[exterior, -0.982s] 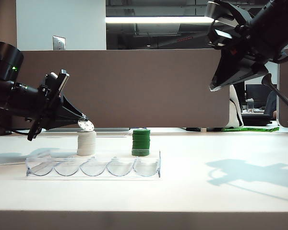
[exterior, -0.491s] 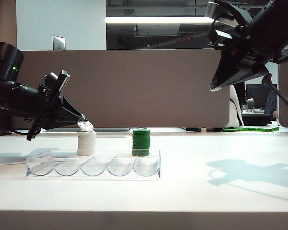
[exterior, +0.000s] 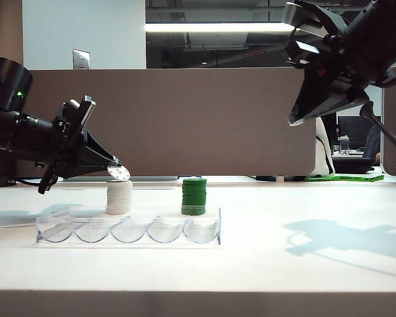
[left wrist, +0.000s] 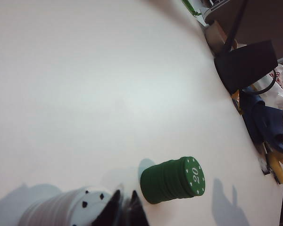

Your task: Pick up the chip in the box and place it on the pile of chips with the same color.

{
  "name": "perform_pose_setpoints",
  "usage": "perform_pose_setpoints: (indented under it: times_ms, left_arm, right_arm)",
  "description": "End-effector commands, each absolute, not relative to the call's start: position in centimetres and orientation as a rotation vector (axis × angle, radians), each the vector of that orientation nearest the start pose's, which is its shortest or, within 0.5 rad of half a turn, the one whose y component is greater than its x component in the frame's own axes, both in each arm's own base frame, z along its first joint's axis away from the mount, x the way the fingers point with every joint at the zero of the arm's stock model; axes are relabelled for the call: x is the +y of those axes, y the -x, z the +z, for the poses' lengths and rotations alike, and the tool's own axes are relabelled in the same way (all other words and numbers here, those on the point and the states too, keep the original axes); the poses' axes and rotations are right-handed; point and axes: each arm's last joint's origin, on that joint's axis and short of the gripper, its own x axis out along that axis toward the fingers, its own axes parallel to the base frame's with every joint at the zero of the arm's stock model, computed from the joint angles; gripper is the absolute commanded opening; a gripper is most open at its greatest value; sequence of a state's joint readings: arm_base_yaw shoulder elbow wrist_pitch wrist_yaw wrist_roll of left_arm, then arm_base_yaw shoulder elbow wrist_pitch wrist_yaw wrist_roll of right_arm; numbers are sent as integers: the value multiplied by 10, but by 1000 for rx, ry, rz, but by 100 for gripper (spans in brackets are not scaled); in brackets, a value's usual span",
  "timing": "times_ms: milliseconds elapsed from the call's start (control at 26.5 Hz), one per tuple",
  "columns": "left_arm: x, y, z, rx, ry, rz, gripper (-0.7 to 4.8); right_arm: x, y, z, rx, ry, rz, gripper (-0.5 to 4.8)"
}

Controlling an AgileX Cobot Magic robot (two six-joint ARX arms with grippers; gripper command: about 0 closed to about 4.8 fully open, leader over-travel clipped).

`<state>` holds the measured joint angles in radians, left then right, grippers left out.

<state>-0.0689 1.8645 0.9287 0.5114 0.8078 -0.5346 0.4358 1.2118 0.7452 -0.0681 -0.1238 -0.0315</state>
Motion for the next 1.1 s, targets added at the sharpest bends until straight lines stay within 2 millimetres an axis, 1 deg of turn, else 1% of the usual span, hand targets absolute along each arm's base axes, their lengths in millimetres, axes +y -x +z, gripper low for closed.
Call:
perform_pose_setpoints:
  times_ms: [38,302,378,453,680,755,869,906,1095]
  left_arm:
    - [-47,-368,160,623,644,-744,-5]
    - [-48,-368,160,623,642,-743,-1]
    - [-48,-369,160,618,640,-718,0]
    - [-48,-369,160,615,638,-706,35]
    - [-48,-369,160,614,637,-703,38]
    - [-48,-369,160,614,637,-701,71]
    - [-47,-369,160,611,635,-691,73]
    - [-47,-370,160,608,634,-678,86]
    - [-46,-371,160,585,622,-633,84]
  right_arm:
    - [112,-231,248,507,114,553,-6]
    - [112,-231,248,507,114,553,-6]
    - [112,-231,248,507,114,553,-6]
    - [112,-231,248,508,114,553,-6]
    - [112,-231,248,507,114,553,-6]
    - [112,-231,248,507,114,553,-6]
    - [112,-231,248,508,114,553,-6]
    - [112,-231,248,508,114,553,-6]
    - [112,-232,248,503,115,551,-6]
